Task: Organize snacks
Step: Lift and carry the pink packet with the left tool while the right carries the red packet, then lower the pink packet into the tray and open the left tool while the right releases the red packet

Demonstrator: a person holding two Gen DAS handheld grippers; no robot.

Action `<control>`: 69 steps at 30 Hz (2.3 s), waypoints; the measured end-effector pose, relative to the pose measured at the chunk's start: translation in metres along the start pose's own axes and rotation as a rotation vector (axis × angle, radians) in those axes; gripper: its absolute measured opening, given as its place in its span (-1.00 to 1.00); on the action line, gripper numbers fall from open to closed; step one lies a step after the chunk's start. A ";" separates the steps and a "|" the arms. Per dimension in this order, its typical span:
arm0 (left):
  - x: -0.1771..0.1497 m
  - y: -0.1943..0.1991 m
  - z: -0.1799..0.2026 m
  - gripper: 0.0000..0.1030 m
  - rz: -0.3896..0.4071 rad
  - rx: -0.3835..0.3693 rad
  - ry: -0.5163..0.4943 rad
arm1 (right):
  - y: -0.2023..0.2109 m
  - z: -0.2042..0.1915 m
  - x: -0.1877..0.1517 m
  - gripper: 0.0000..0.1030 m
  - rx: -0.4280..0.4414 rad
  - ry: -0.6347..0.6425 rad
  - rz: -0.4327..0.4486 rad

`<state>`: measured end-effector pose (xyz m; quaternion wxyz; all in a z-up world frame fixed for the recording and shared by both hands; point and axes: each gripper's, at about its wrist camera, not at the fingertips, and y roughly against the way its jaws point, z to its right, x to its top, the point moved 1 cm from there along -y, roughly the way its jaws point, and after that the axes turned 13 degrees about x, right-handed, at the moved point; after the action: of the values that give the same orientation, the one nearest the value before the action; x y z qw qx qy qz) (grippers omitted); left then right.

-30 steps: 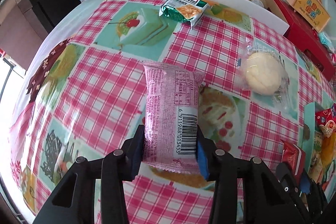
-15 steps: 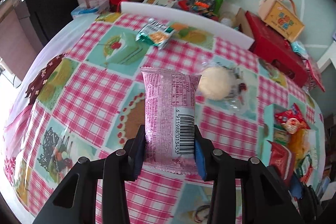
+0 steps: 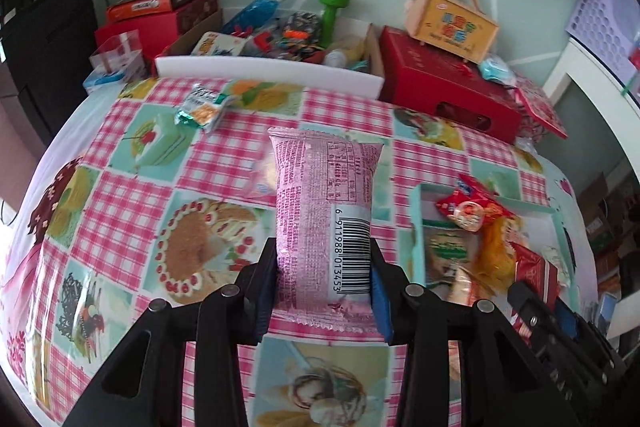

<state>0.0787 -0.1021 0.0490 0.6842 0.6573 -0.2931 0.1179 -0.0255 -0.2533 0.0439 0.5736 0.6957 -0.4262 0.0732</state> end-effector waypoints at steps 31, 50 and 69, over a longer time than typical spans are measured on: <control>-0.075 0.013 0.169 -0.18 -0.008 -0.155 -0.420 | 0.040 0.159 -0.006 -0.18 -0.195 -0.353 0.034; -0.086 0.007 0.182 -0.12 -0.006 -0.124 -0.466 | 0.022 0.164 -0.012 -0.18 -0.191 -0.363 -0.020; -0.051 0.004 0.134 0.49 -0.041 -0.026 -0.297 | 0.021 0.157 -0.009 0.35 -0.204 -0.330 -0.029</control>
<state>0.0030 -0.2204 0.0194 0.6441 0.6644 -0.3791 0.0016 -0.1067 -0.3836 0.0021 0.5644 0.6426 -0.5097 -0.0939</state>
